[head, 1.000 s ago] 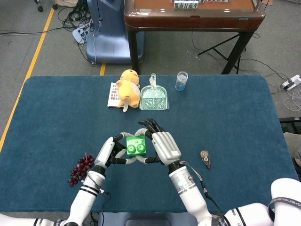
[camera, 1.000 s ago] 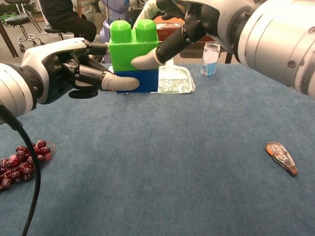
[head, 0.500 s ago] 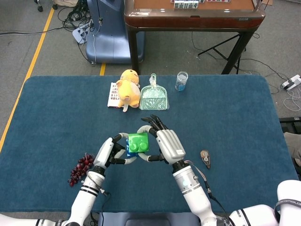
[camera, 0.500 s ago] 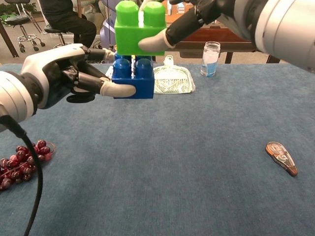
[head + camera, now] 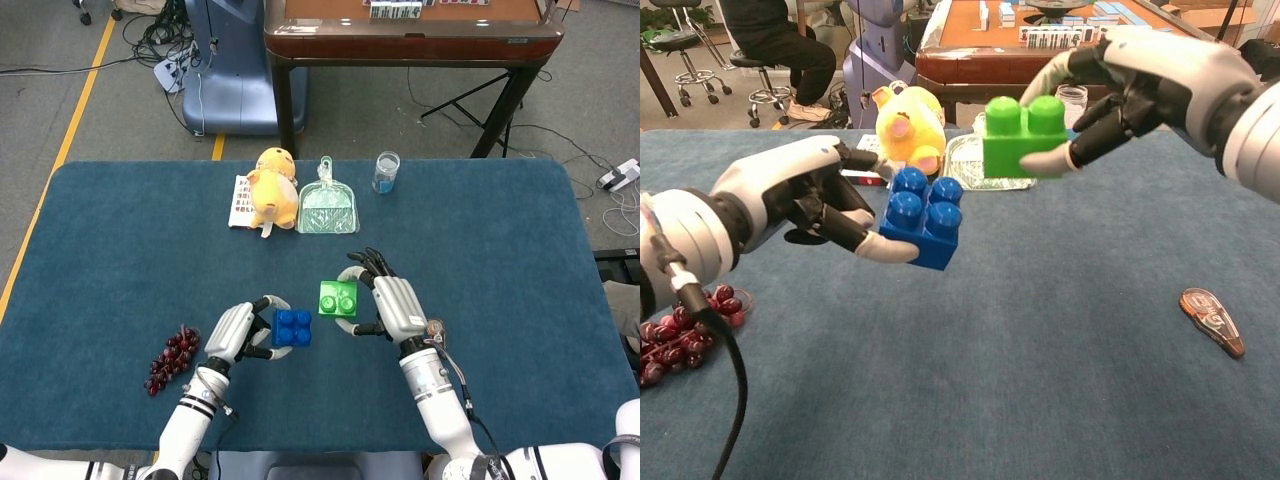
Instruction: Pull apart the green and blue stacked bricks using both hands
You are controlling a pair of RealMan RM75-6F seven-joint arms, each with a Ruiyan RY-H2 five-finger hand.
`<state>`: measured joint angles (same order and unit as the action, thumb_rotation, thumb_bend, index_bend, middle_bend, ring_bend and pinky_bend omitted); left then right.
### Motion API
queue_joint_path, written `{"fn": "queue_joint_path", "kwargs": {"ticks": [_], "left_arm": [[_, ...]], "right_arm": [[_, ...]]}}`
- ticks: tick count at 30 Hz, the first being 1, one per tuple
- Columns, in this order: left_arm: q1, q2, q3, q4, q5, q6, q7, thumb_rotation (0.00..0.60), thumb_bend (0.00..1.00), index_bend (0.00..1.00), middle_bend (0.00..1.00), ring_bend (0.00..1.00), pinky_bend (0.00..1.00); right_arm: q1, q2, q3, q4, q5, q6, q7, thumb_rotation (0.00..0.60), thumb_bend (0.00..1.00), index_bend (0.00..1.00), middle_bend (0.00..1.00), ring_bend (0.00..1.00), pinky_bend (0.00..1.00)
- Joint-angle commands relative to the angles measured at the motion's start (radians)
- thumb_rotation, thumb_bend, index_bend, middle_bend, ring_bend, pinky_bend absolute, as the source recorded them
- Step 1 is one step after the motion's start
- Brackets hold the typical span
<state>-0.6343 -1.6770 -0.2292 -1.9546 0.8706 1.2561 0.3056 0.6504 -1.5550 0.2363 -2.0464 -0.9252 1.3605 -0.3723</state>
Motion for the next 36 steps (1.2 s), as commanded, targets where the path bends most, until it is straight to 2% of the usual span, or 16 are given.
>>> {"fn": "queue_joint_path", "kwargs": {"ticks": [1,2,5,8,10,12,15,18,21,25,27,31,36], "left_arm": [[-0.017,-0.024,0.004,0.027,-0.015,-0.005,0.032,0.6,0.34,0.51,1.0,1.0,1.0],[-0.021,-0.029,0.003,0.034,-0.014,-0.006,0.04,0.6,0.34,0.43,1.0,1.0,1.0],[-0.027,-0.034,0.003,0.045,-0.005,-0.005,0.059,0.6,0.31,0.24,1.0,1.0,1.0],[-0.029,-0.027,0.006,0.046,0.001,0.001,0.082,0.6,0.2,0.11,1.0,1.0,1.0],[-0.026,-0.018,0.006,0.042,0.005,0.007,0.088,0.6,0.12,0.03,1.0,1.0,1.0],[-0.021,-0.007,0.004,0.034,0.004,0.014,0.094,0.6,0.08,0.01,1.0,1.0,1.0],[-0.011,0.017,0.004,0.022,0.014,0.022,0.095,0.6,0.07,0.0,1.0,1.0,1.0],[0.008,0.065,0.026,0.006,0.048,0.031,0.098,0.6,0.07,0.0,1.0,1.0,1.0],[0.042,0.139,0.064,-0.02,0.098,0.045,0.091,0.6,0.07,0.0,0.92,0.97,1.0],[0.109,0.238,0.127,-0.026,0.202,0.102,0.068,0.6,0.07,0.0,0.78,0.77,0.99],[0.157,0.267,0.15,-0.009,0.251,0.149,0.017,0.6,0.07,0.01,0.73,0.66,0.95],[0.238,0.324,0.196,0.062,0.32,0.209,-0.07,0.6,0.07,0.04,0.58,0.5,0.79],[0.328,0.376,0.242,0.197,0.394,0.312,-0.056,0.6,0.07,0.05,0.41,0.32,0.61]], "right_arm": [[-0.022,-0.011,-0.039,0.09,0.02,-0.044,0.026,0.6,0.18,0.49,0.15,0.0,0.18],[-0.024,-0.013,-0.042,0.108,0.024,-0.056,0.032,0.6,0.14,0.37,0.14,0.0,0.17],[-0.028,-0.01,-0.046,0.135,0.026,-0.079,0.039,0.6,0.03,0.13,0.13,0.0,0.16],[-0.034,0.0,-0.048,0.145,0.009,-0.084,0.038,0.6,0.0,0.0,0.12,0.0,0.16],[-0.038,0.005,-0.048,0.146,-0.005,-0.08,0.037,0.6,0.0,0.0,0.12,0.0,0.15],[-0.045,0.012,-0.046,0.141,-0.018,-0.074,0.038,0.6,0.0,0.0,0.12,0.0,0.15],[-0.056,0.031,-0.046,0.125,-0.037,-0.064,0.031,0.6,0.0,0.0,0.12,0.0,0.15],[-0.07,0.06,-0.056,0.109,-0.074,-0.046,0.015,0.6,0.0,0.0,0.12,0.0,0.15],[-0.091,0.105,-0.081,0.096,-0.129,-0.022,-0.008,0.6,0.0,0.0,0.12,0.0,0.15],[-0.128,0.164,-0.116,0.084,-0.185,-0.002,-0.007,0.6,0.0,0.0,0.12,0.0,0.15],[-0.152,0.197,-0.136,0.083,-0.212,0.007,0.005,0.6,0.0,0.0,0.12,0.0,0.15],[-0.201,0.253,-0.173,0.101,-0.263,0.025,0.047,0.6,0.0,0.0,0.12,0.0,0.15],[-0.267,0.316,-0.215,0.142,-0.322,0.052,0.117,0.6,0.0,0.0,0.12,0.0,0.15]]}}
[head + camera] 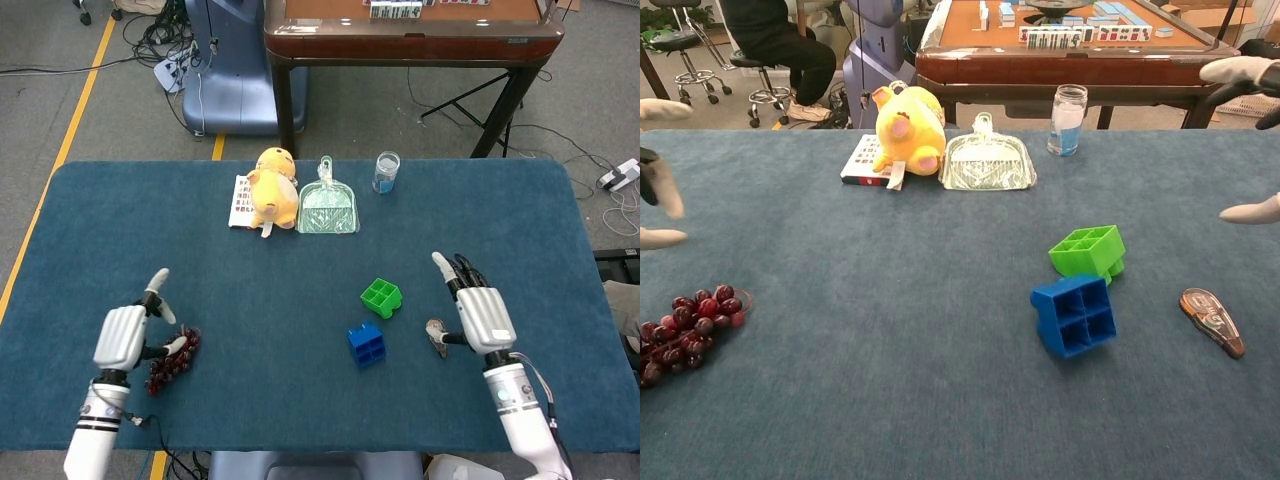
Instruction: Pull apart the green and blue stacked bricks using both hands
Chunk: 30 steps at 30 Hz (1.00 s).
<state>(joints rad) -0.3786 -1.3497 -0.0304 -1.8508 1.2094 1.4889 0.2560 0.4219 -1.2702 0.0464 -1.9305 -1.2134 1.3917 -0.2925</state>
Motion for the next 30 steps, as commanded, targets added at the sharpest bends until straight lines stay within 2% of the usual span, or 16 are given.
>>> {"fn": "queue_joint_path", "kwargs": {"ticks": [1,4,8,15,22,30], "left_arm": [[0.087,0.056,0.05,0.116,0.067,0.096,-0.003,0.6,0.07,0.05,0.39,0.3,0.59],[0.134,0.081,0.063,0.177,0.099,0.143,-0.022,0.6,0.07,0.08,0.37,0.26,0.54],[0.187,0.119,0.084,0.225,0.122,0.149,-0.116,0.6,0.07,0.13,0.36,0.26,0.53],[0.263,0.14,0.106,0.285,0.167,0.185,-0.17,0.6,0.07,0.14,0.36,0.26,0.53],[0.322,0.132,0.126,0.345,0.218,0.211,-0.173,0.6,0.07,0.17,0.36,0.26,0.53],[0.344,0.116,0.105,0.364,0.231,0.189,-0.174,0.6,0.07,0.18,0.36,0.26,0.53]], "right_arm": [[-0.049,0.04,-0.03,0.032,-0.046,0.026,0.053,0.6,0.0,0.02,0.12,0.0,0.15],[-0.092,0.073,-0.044,0.048,-0.076,0.049,0.132,0.6,0.0,0.08,0.12,0.0,0.15],[-0.148,0.102,-0.066,0.102,-0.119,0.077,0.225,0.6,0.0,0.12,0.12,0.0,0.15],[-0.217,0.125,-0.088,0.176,-0.144,0.086,0.337,0.6,0.0,0.17,0.13,0.0,0.15],[-0.262,0.147,-0.083,0.202,-0.16,0.1,0.389,0.6,0.0,0.19,0.13,0.0,0.15],[-0.291,0.158,-0.074,0.213,-0.167,0.085,0.413,0.6,0.0,0.19,0.13,0.0,0.15]]}}
